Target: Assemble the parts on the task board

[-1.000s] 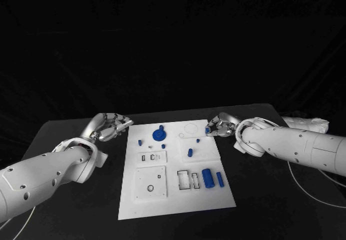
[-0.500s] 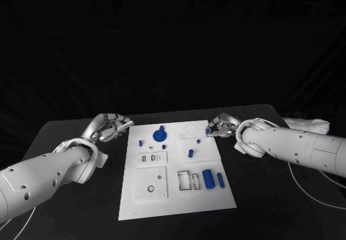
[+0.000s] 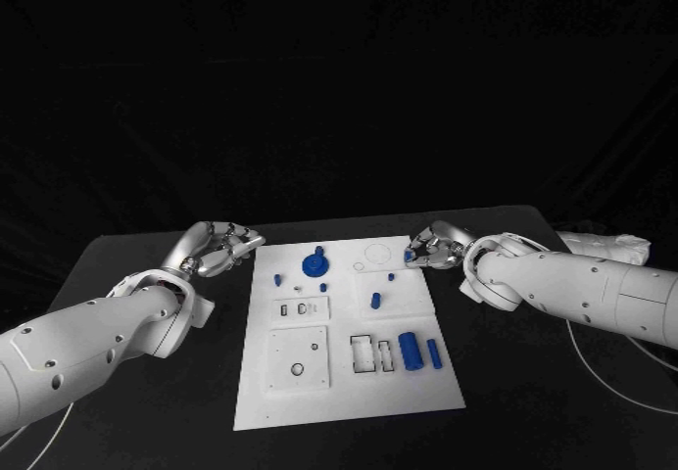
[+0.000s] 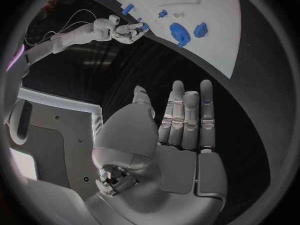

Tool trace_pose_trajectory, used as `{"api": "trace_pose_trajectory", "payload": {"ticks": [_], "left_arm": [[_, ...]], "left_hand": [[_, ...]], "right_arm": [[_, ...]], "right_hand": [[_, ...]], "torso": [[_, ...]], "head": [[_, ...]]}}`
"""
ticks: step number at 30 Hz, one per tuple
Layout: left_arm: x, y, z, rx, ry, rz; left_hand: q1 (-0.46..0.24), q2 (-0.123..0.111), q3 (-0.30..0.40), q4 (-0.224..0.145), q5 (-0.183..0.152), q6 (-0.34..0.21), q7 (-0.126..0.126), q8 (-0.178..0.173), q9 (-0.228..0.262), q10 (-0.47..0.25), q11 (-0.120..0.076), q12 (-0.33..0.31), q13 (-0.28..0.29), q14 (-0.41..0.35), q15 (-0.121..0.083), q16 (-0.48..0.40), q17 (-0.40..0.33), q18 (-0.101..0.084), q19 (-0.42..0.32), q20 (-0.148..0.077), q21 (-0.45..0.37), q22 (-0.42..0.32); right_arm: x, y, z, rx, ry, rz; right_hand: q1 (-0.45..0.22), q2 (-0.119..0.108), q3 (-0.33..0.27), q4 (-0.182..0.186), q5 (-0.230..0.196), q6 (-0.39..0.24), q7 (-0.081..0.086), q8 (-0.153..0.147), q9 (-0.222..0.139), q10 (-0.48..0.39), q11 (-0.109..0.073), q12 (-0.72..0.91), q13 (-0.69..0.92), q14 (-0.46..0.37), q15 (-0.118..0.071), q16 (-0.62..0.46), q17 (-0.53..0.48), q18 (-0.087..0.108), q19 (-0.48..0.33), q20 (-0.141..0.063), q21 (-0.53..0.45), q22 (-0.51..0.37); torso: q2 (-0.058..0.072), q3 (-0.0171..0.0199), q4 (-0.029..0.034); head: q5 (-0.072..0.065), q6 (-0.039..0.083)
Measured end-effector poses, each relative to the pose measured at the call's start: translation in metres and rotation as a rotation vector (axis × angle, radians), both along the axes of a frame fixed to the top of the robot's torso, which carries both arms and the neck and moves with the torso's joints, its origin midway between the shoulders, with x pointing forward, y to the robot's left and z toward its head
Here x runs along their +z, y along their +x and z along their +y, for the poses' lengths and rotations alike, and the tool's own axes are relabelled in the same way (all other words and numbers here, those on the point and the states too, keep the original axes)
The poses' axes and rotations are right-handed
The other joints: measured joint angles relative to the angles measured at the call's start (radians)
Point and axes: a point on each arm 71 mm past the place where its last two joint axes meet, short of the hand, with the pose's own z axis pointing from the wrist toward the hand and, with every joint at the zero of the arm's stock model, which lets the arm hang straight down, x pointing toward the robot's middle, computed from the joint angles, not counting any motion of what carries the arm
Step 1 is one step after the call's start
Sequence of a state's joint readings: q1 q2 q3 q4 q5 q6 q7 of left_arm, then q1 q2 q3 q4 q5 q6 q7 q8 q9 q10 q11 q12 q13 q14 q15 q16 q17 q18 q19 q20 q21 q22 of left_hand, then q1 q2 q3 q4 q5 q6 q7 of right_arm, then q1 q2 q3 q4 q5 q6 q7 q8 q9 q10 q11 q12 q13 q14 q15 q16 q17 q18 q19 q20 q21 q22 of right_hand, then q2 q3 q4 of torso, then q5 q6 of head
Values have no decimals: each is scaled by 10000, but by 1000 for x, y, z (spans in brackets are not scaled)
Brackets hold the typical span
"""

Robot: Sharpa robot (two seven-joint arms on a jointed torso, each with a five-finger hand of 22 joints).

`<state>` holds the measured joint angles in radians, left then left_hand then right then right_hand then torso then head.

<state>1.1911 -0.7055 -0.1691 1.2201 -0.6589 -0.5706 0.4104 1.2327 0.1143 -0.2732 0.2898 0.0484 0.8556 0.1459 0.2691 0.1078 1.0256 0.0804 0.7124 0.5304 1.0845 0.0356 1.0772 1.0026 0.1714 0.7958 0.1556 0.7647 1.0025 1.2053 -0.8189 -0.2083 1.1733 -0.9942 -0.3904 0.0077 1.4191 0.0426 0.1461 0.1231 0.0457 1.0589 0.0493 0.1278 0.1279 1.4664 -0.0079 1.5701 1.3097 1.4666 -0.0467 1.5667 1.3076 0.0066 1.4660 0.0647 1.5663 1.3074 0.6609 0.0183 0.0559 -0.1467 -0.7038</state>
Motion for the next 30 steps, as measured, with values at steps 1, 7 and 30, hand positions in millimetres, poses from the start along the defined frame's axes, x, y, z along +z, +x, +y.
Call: {"api": "trace_pose_trajectory", "payload": {"ticks": [1, 7, 30], "left_arm": [[0, 0, 0, 1, 0, 0], [0, 0, 1, 14, 7, -2], [0, 0, -1, -11, 0, -1]], "left_hand": [[0, 0, 0, 0, 0, 0, 0, 0, 0, 0, 0, 0, 0, 0, 0, 0, 0, 0, 0, 0, 0, 0], [0, 0, 1, -1, 0, 0, 0, 0, -1, 0, 0, 0, 1, 0, 0, 0, 0, -1, 0, 0, 0, 0], [0, 0, 1, -1, 0, 0, 0, 0, 6, 0, 0, 0, -13, 0, 0, 0, 0, -1, 36, 36, 0, 0]], "right_arm": [[0, 0, 1, -32, 78, -21], [7, -4, 8, -288, 981, -135], [47, -36, 96, 980, 2896, 532]], "right_hand": [[0, 0, 0, 0, 0, 0, 1, 0, 0, 0, 0, 0, -4, 0, 0, 0, 0, 1, 0, 0, 0, 0], [0, 0, -44, -41, 10, 90, 90, -16, 3, 0, -1, 3, -4, 0, 0, 0, 0, 0, 0, 0, 0, 0], [72, -71, -138, -112, 129, 197, 196, -36, 2, -1, 0, 20, 10, 0, 0, 0, -2, 0, 0, 0, 0, 7]], "torso": [[-3, 0, -1], [-6, 1, -7], [3, -17, 18]], "head": [[8, 1], [68, 10], [292, -187]]}}
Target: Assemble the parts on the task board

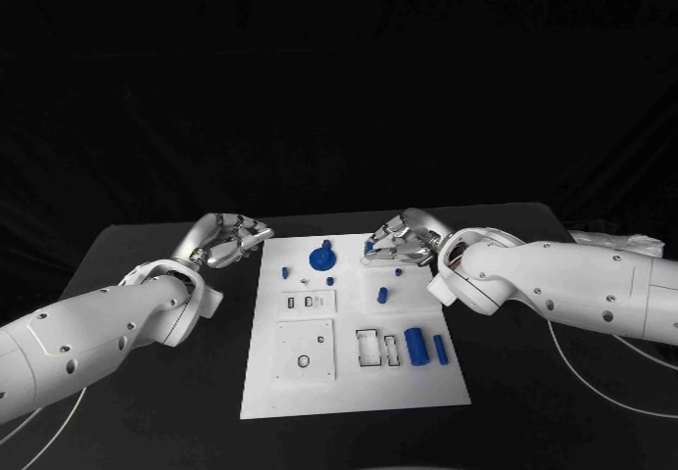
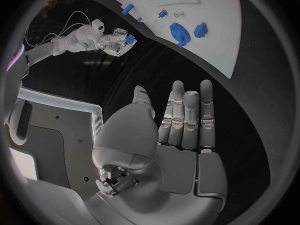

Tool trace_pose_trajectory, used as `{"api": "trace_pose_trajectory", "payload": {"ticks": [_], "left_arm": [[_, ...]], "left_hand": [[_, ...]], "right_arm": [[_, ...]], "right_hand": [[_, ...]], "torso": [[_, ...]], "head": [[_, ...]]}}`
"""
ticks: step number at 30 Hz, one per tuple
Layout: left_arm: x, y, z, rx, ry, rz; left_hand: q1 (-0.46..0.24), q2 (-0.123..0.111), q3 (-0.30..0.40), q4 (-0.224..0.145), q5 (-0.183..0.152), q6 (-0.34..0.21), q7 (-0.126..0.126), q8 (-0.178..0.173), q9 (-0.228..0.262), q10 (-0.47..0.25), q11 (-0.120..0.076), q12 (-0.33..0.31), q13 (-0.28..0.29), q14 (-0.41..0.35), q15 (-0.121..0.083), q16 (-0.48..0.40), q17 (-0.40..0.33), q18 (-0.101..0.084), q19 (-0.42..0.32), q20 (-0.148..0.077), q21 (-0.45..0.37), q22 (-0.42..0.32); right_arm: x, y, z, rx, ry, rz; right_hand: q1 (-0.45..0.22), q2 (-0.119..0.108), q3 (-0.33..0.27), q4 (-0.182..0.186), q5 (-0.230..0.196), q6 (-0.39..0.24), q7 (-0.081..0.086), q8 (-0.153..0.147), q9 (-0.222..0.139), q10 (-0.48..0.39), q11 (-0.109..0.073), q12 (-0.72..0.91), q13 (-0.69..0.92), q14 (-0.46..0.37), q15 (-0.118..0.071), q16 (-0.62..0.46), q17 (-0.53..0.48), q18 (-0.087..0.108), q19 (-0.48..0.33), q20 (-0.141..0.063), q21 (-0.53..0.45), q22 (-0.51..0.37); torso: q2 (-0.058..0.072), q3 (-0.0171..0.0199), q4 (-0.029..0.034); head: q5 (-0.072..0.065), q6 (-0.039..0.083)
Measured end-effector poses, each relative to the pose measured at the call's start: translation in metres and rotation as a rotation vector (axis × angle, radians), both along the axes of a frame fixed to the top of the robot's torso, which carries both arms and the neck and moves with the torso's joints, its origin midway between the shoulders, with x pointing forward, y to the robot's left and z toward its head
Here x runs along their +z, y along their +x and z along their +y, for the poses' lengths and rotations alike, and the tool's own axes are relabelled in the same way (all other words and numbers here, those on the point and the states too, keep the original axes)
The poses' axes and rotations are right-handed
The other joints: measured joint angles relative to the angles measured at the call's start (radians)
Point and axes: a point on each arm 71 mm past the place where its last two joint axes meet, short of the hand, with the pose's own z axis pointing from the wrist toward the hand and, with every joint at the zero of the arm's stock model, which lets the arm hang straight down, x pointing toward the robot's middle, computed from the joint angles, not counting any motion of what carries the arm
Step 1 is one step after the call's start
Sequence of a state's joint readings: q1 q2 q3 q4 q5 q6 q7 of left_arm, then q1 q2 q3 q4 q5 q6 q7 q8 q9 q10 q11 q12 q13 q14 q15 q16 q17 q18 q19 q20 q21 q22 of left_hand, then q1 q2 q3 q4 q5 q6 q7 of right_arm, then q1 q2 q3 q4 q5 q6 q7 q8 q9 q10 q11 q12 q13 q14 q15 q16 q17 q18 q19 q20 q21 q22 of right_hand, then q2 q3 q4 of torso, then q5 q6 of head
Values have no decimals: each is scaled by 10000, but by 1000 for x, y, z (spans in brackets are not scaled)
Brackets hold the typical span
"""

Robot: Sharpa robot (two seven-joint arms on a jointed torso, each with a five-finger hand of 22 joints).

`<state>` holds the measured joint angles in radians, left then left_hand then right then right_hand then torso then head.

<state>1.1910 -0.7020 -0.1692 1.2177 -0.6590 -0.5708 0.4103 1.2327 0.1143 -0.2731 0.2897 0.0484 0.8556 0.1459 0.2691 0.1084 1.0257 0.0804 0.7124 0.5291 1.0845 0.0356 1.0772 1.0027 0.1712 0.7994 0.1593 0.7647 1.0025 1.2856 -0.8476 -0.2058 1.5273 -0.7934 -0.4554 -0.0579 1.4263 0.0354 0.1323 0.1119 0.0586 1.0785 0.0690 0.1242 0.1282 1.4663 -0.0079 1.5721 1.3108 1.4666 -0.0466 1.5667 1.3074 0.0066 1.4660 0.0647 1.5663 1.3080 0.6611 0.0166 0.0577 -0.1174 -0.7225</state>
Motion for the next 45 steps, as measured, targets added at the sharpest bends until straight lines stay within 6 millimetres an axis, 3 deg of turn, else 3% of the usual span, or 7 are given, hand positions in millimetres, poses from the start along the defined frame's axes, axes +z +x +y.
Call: {"api": "trace_pose_trajectory", "payload": {"ticks": [9, 19, 27, 45], "left_arm": [[0, 0, 2, 25, 12, -1], [0, 0, 2, 36, 21, -6], [0, 0, 2, 20, 21, -10], [0, 0, 0, -4, 26, -14]], "left_hand": [[0, 0, 0, 0, 0, 0, 0, 0, -1, 0, 0, 0, 1, 0, 0, 0, 0, 0, 0, 0, 0, 0], [0, 0, 0, 0, 0, 0, 0, 0, -2, 0, 0, 0, 2, 0, 0, 0, 0, 1, 0, 0, 0, 0], [0, 0, 0, 0, 0, 0, 0, -39, -3, 0, 0, 0, -7, 0, 0, 0, 0, 0, 0, 0, 0, 0], [0, 0, 0, 0, 0, 0, 0, -38, -4, 0, 0, 0, -5, 0, 0, 0, 0, 0, 0, 0, 0, 0]], "right_arm": [[-6, -14, 24, 299, -474, 612], [-19, -22, 52, 544, -1175, 848], [-23, -21, 69, 678, -1395, 626], [-23, -19, 84, 784, -1577, 354]], "right_hand": [[1, -1, -11, -101, 169, 36, 36, -57, -62, -4, 76, 25, -9, 0, 0, 0, 0, 1, 0, 0, 0, -1], [25, -3, -12, -102, 171, 35, 36, -109, -77, -5, 77, 41, -8, 0, 0, 0, 0, 0, 0, 0, 0, -2], [25, -4, -14, -103, 170, 32, 37, -148, -77, 24, 108, 22, 9, 0, 0, 0, -1, 0, 0, 0, 0, -4], [144, -18, -24, -112, 212, 23, 91, -251, -98, -24, 166, 39, -10, -34, 42, 0, 7, 0, 0, 0, 0, -5]], "torso": [[2, 14, 1], [7, 15, -19], [14, 17, -19], [6, 12, -25]], "head": [[160, -154], [215, -248], [219, -237], [204, -259]]}}
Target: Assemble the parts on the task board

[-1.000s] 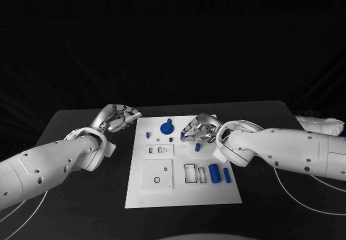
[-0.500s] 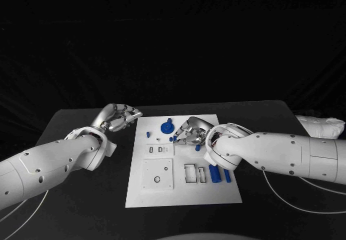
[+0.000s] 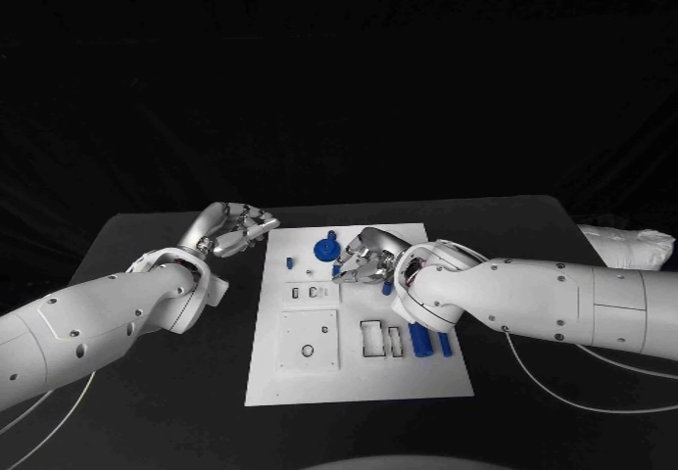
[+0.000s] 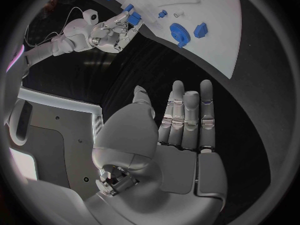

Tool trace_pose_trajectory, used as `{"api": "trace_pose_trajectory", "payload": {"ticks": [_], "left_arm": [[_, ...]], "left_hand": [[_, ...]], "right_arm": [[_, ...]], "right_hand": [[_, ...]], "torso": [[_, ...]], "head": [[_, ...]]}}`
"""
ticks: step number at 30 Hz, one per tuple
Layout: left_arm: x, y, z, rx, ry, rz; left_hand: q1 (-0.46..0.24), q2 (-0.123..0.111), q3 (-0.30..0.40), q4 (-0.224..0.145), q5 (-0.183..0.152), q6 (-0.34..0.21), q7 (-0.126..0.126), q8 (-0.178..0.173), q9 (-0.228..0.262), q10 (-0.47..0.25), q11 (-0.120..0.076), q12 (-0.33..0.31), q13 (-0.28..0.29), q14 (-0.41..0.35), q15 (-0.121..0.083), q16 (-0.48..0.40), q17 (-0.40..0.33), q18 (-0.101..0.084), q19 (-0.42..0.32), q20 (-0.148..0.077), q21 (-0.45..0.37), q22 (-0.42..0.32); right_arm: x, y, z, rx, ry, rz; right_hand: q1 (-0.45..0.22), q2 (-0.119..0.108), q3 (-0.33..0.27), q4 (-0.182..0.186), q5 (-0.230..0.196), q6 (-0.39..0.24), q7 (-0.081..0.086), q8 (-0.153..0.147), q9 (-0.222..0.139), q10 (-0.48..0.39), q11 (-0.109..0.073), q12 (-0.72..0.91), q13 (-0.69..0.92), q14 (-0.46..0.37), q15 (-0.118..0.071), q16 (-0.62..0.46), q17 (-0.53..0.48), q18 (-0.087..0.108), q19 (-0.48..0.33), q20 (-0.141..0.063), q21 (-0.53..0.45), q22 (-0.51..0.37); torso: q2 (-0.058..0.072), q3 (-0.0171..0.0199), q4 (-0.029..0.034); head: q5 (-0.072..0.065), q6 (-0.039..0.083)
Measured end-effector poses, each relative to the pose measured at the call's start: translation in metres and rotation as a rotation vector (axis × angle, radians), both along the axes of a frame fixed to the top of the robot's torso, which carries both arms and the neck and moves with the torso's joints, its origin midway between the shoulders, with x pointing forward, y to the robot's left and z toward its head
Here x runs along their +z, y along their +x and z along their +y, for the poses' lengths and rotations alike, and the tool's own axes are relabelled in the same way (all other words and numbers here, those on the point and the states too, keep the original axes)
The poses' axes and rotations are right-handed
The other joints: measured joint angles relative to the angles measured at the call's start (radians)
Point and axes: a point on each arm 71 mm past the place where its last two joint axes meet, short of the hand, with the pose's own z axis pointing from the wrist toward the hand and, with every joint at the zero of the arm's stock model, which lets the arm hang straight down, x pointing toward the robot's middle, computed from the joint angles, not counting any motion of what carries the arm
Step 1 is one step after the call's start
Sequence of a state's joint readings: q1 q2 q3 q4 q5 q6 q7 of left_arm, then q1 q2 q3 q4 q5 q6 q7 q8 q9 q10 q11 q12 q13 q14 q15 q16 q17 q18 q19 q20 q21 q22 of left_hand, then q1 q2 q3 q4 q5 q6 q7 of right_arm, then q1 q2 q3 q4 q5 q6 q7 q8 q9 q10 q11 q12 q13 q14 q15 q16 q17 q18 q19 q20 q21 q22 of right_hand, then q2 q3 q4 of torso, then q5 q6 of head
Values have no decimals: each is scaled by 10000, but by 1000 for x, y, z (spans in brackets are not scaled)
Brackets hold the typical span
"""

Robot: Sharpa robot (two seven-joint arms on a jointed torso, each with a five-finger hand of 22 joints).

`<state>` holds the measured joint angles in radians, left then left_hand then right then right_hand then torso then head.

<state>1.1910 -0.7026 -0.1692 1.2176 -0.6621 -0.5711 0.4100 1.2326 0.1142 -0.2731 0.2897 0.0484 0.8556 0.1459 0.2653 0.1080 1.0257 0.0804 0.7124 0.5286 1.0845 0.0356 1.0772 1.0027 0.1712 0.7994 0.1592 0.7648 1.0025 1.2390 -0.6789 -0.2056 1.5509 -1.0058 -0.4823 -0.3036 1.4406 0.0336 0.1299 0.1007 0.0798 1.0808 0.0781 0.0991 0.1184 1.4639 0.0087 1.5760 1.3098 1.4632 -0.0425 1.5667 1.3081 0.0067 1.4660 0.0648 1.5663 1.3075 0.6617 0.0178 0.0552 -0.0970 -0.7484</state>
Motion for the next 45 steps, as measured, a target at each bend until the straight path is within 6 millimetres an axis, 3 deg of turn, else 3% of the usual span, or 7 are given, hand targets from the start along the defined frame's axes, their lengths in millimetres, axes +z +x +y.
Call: {"api": "trace_pose_trajectory", "payload": {"ticks": [22, 32, 45], "left_arm": [[0, -1, 1, -6, -3, -2], [0, -1, 2, 6, 1, 1], [1, -1, 1, -2, -4, -4]], "left_hand": [[0, 0, 0, 0, 0, 0, 0, 0, 7, 0, 0, 0, 2, 0, 0, 0, 0, 0, 0, 0, 0, 0], [0, 0, 0, 0, 0, 0, 0, 0, 6, 0, 0, 0, 2, 0, 0, 0, 0, 0, 0, 0, 0, 0], [54, 54, 0, 0, 0, 0, 0, 0, 4, 0, 0, 0, -13, 0, 0, 0, 0, 0, 0, 0, -60, 0]], "right_arm": [[-11, 2, 23, 164, -145, 151], [-15, 3, 25, 155, -304, 178], [-19, 2, 29, 242, -430, 214]], "right_hand": [[-33, 35, -30, -28, -4, -40, 64, 15, -14, 17, 53, -17, 16, 33, 32, 0, -3, -1, 29, 35, 0, -2], [-34, 36, -30, -27, -11, -67, 90, 8, -15, 1, 69, -14, 1, 33, 32, 0, -4, -1, 2, 73, 0, 6], [-32, 35, -31, -27, 36, -49, 68, -34, -35, -16, 86, 0, 0, 32, 103, 0, -5, -1, 2, 72, 0, 5]], "torso": [[6, -2, 5], [7, -2, -8], [0, 5, -4]], "head": [[13, -18], [93, -86], [90, -174]]}}
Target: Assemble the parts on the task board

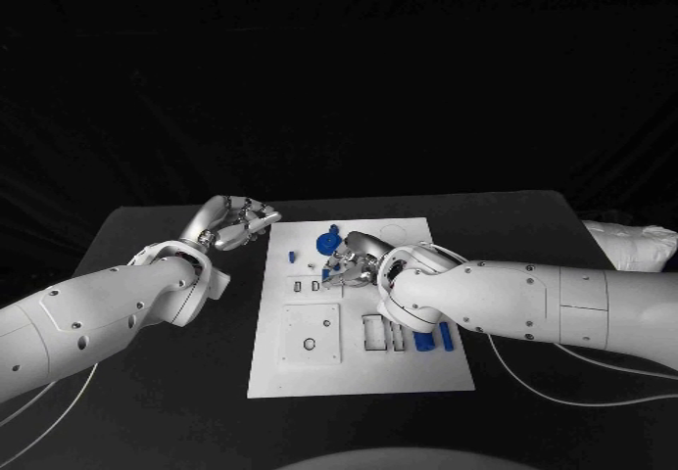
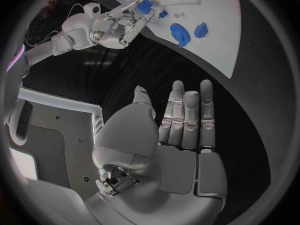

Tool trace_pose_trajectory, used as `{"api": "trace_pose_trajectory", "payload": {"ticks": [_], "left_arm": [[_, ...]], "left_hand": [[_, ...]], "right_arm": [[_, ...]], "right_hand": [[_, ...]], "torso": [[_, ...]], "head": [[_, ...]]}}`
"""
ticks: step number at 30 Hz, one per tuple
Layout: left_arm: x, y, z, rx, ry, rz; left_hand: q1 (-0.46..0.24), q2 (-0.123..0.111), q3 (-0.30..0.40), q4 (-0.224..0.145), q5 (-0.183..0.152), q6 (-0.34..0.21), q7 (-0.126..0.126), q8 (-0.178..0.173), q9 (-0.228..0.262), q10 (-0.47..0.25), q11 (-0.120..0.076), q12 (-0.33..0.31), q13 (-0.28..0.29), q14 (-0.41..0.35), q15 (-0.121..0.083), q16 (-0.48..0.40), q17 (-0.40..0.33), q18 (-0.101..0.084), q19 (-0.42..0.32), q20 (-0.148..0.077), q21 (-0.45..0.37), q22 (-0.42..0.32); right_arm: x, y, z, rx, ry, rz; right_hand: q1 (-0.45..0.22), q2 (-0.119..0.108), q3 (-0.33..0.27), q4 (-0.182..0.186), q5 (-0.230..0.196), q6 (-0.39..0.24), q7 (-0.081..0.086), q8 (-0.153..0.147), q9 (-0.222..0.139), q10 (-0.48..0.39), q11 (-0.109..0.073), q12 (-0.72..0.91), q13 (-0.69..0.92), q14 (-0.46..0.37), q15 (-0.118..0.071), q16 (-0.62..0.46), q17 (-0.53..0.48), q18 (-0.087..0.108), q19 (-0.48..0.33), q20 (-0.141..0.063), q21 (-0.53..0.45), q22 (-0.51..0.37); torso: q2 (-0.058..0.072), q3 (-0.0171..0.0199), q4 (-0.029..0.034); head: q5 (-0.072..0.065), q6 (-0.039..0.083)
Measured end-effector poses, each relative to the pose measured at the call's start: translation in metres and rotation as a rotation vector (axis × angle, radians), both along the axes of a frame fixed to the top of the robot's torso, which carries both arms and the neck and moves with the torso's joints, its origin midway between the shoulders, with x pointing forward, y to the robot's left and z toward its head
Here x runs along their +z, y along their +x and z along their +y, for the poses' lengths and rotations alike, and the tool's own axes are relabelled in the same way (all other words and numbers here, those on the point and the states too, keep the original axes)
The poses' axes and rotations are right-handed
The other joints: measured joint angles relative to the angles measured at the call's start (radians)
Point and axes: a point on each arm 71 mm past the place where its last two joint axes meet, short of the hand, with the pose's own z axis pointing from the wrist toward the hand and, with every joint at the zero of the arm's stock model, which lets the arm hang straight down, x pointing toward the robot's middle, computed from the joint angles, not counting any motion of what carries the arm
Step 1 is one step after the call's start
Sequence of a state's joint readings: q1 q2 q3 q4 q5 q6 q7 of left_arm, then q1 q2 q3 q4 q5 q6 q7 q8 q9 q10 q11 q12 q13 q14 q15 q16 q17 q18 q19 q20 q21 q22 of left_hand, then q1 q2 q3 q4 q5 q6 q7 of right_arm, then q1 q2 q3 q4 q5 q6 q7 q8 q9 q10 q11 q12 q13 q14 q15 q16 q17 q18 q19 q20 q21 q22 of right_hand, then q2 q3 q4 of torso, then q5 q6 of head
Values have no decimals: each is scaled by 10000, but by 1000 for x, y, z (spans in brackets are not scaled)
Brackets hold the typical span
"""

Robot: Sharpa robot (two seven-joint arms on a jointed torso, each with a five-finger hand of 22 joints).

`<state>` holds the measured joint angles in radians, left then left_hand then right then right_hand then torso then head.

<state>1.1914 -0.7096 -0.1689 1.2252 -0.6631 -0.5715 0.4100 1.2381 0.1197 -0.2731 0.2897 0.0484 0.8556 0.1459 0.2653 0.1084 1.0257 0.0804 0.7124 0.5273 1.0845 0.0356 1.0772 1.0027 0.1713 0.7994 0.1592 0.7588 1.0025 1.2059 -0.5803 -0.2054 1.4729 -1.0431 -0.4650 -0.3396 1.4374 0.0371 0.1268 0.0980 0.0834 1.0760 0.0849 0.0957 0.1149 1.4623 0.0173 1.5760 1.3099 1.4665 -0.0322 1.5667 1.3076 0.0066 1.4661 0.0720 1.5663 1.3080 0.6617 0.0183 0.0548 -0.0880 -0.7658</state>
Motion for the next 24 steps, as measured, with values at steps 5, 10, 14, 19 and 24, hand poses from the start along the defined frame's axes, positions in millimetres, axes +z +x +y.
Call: {"api": "trace_pose_trajectory", "payload": {"ticks": [5, 10, 14, 19, 24], "left_arm": [[0, 0, 0, 5, 3, 1], [0, 0, 0, 7, 4, 1], [0, 0, 0, 5, 4, 0], [0, 0, 0, 4, 4, 0], [0, 0, 0, 6, 5, 0]], "left_hand": [[0, 0, 0, 0, 0, 0, 0, 0, -1, 0, 0, 0, 0, 0, 0, 0, 0, -1, 0, 0, 0, 0], [0, 0, 0, 0, 0, 0, 0, 0, 8, 0, 0, 0, 1, 0, 0, 0, 0, 0, 0, 0, 0, 0], [0, 0, 0, 0, 0, 0, 0, 0, 7, 0, 0, 0, 1, 0, 0, 0, 0, 0, 0, 0, 0, 0], [0, 0, 0, 0, 0, 0, 0, 0, 7, 0, 0, 0, 1, 0, 0, 0, 0, 0, 0, 0, 0, 0], [0, 0, 0, 0, 0, 0, 0, 0, 6, 0, 0, 0, 2, 0, 0, 0, 0, 0, 0, 0, 0, 0]], "right_arm": [[-1, 0, 1, 13, -19, 3], [-2, 0, 0, 34, -61, 31], [-2, 0, 1, 74, -120, 70], [-3, -1, 2, 131, -188, 95], [-4, -1, 3, 178, -238, 111]], "right_hand": [[1, 0, 0, 0, 0, 24, 24, -19, 2, 0, 0, 9, 0, 0, 0, 0, 0, 0, 0, 0, 0, -1], [80, 77, -1, 0, -2, 23, 28, -42, 2, -18, 18, 13, 30, 0, 0, 0, -1, 0, 0, 0, 0, -1], [81, 77, 6, -8, -5, 21, 31, -13, 2, 11, 48, -18, 29, 0, 0, 0, -1, 0, 0, 0, 0, -2], [81, 77, 30, -32, -9, 14, 35, -9, 0, 10, 48, -18, 28, 0, 0, 0, -2, 1, 0, 0, 0, -3], [81, 76, 30, -32, -9, -5, 50, -8, -2, 9, 49, -18, 28, 0, 0, 0, -2, 0, -1, -1, 0, -3]], "torso": [[0, -1, 2], [0, -7, -1], [0, -7, 0], [0, -5, -1], [0, -2, -1]], "head": [[-1, 1], [4, -14], [2, -19], [0, -22], [-10, -38]]}}
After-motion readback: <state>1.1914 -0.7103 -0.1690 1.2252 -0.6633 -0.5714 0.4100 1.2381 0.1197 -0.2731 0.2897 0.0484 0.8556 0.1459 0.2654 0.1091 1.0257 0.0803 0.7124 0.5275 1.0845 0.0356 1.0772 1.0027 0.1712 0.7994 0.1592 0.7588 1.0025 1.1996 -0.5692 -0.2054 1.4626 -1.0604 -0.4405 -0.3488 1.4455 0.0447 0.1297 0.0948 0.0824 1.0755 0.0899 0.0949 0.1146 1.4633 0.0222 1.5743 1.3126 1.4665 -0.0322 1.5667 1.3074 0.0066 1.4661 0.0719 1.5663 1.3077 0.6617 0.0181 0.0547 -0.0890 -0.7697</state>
